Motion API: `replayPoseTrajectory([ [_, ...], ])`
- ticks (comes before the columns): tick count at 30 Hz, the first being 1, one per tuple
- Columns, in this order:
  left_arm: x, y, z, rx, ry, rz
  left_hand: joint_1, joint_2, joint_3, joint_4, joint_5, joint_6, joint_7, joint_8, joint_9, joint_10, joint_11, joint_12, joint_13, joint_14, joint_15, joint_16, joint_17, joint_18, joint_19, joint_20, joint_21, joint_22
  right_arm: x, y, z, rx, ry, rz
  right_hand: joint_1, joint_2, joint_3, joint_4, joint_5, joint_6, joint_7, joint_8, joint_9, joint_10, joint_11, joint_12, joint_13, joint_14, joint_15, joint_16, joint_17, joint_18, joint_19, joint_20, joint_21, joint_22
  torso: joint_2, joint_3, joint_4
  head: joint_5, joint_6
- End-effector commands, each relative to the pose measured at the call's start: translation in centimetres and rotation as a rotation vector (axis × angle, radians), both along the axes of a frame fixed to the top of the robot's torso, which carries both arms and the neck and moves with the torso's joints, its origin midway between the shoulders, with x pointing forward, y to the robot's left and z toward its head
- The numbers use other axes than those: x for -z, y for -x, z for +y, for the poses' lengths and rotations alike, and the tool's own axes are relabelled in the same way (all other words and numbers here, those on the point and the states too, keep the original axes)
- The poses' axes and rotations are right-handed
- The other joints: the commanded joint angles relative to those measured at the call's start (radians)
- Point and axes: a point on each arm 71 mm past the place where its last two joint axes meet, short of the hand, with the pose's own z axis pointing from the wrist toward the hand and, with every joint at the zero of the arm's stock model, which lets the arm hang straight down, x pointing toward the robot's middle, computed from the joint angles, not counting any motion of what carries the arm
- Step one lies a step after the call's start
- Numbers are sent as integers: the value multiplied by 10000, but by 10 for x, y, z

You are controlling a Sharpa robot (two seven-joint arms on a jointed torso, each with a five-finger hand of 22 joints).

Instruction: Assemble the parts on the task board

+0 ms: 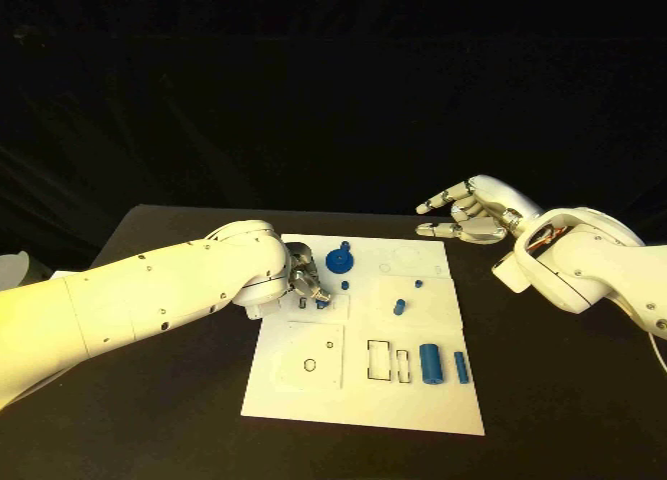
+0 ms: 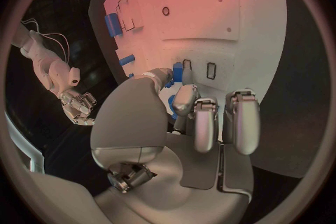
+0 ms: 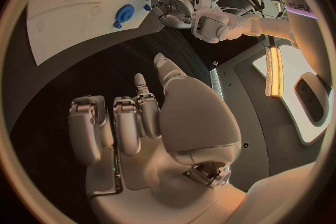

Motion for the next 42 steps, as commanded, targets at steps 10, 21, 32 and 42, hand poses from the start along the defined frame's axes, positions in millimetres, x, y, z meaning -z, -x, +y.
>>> replayPoseTrajectory([
  [10, 3, 2, 0, 409, -802, -653, -142, -12, 1767, -1675, 68, 60, -54, 65, 34, 58, 9, -31, -41, 1033, -31, 31, 2631, -94, 698, 29, 63, 1663, 1, 1, 2, -219, 53, 81, 74, 10, -78, -4, 66, 81, -18, 13, 12, 357, -33, 4, 1847, 976, 11, -30, 2286, 141, 585, 10, -33, 1744, 11, -7, -22, 111, -70],
  [21, 6, 2, 4, 448, -989, -516, -187, -20, 1826, -1711, 68, 70, -56, 75, 52, 66, 6, -39, -50, 1033, -35, 31, 2631, -90, 691, 25, 51, 1644, 2, 1, 2, -253, 65, 109, 74, 10, -78, -4, 66, 81, -18, 13, 12, 357, -33, 4, 1847, 976, 11, -30, 2286, 141, 585, 10, -33, 1744, 10, 0, -23, 140, -101],
  [32, 10, 6, 1, 765, -1195, -189, -213, -24, 1857, -1730, 67, 74, -58, 80, 61, 83, 4, -23, -29, 1033, -36, 31, 2631, -88, 688, 23, 45, 1637, 2, 1, 3, -311, 80, 152, 74, 10, -78, -4, 66, 81, -18, 13, 12, 357, -33, 4, 1847, 976, 11, -30, 2286, 141, 585, 10, -33, 1744, 12, -1, -32, 133, -121],
  [42, 13, 7, -1, 892, -1284, 3, -230, -19, 1870, -1733, 66, 77, -58, 83, 65, 86, 5, -25, -31, 1033, -35, 31, 2631, -87, 686, 23, 41, 1631, 2, 1, 3, -320, 95, 183, 72, 10, -90, -3, 86, 82, -19, 11, 12, 358, -34, 6, 1847, 976, 10, -30, 2285, 142, 582, 9, -36, 1739, 11, 4, -21, 131, -160],
])
